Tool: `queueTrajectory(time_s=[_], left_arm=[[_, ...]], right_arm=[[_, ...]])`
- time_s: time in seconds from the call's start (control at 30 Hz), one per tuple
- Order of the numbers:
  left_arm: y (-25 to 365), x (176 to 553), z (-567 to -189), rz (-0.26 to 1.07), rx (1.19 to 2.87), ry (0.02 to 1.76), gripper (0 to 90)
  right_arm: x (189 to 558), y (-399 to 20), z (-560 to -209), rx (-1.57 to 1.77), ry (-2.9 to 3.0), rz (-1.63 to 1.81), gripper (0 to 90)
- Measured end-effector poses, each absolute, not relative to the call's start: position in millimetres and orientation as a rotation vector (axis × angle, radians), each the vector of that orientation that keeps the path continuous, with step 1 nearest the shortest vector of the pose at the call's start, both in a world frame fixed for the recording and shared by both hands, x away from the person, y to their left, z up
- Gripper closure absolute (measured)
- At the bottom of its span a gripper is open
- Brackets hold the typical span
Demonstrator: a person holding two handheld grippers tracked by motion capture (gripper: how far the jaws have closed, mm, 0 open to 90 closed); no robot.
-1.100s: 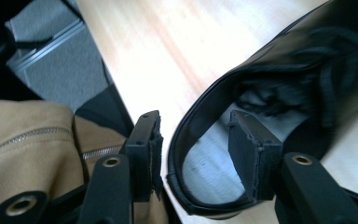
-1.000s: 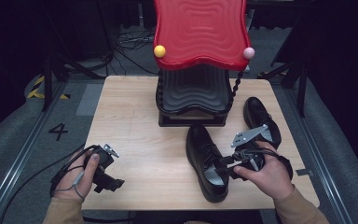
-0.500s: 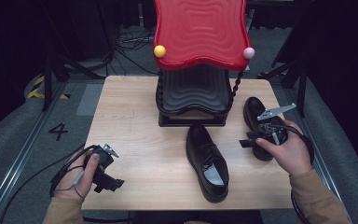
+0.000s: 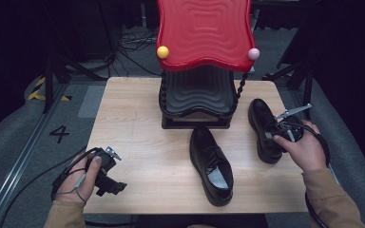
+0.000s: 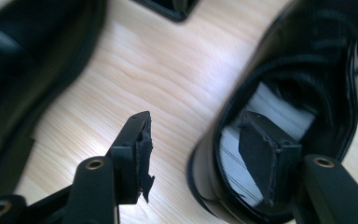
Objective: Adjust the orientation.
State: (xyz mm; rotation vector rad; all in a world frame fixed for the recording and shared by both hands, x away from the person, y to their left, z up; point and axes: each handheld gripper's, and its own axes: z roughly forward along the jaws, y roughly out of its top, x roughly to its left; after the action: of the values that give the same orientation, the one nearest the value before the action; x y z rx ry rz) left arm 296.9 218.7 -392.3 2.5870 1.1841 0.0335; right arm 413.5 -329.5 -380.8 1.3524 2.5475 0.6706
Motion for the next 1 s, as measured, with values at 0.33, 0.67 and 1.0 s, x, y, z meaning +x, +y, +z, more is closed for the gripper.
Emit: queueTrajectory(time_s=[0.33,0.67,1.0], left_arm=[[218.7,296.5,-393.2,0.022,2.588,1.189,17.6],[219.5,295.5,-392.8,0.024,2.583,1.200,17.7],[220.7,295.5,-392.8,0.031,2.580,1.198,17.7]], right_arm=[[425.9,-336.8,-412.1,1.449,2.656,0.504,49.9],[432.9,-333.4,-420.1,1.370,2.754,0.411,71.2],[428.4,-327.8,-417.4,1.245,2.824,0.501,81.3]])
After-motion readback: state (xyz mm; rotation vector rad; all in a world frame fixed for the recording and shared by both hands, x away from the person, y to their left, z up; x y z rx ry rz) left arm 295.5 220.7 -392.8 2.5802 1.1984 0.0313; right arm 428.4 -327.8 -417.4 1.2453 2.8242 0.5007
